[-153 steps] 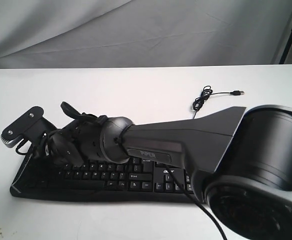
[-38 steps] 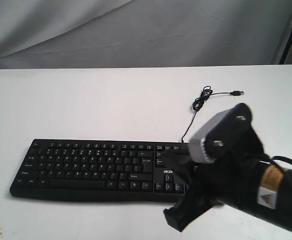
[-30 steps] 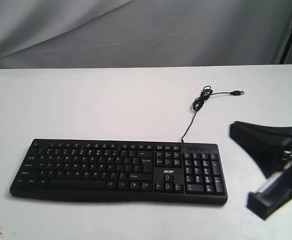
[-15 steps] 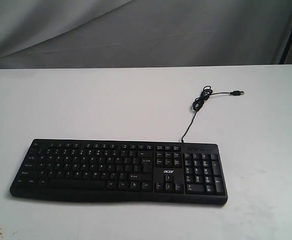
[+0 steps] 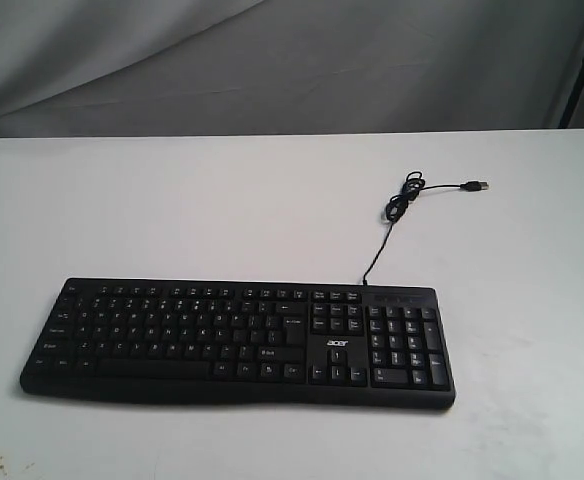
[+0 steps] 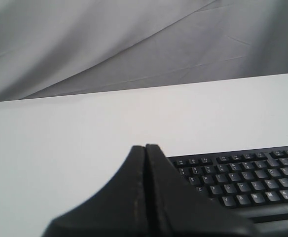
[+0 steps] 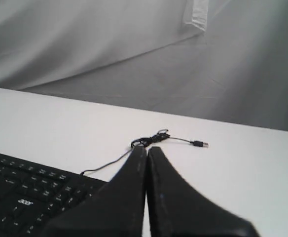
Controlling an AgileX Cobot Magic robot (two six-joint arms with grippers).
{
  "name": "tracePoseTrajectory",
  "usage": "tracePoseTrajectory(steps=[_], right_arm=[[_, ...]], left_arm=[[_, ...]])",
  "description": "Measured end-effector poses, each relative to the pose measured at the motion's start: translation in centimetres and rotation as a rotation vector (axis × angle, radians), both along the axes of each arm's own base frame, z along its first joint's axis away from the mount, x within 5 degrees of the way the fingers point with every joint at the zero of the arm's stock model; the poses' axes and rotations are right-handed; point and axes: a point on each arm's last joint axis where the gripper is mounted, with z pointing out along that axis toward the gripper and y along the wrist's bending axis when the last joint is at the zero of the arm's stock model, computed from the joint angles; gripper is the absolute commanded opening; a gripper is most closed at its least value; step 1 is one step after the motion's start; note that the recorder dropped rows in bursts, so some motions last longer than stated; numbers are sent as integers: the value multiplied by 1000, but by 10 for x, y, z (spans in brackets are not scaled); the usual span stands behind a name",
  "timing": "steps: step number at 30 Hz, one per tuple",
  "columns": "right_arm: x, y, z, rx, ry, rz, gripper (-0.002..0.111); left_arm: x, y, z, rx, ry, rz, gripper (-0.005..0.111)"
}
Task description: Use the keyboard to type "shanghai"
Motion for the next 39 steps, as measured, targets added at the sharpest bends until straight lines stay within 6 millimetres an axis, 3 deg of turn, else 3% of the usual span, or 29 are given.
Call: tracePoseTrajectory(steps=[39], right_arm=[[0,0,-4,-11,38,-7,0]], left_arm=[[0,0,0,0,0,0,0]])
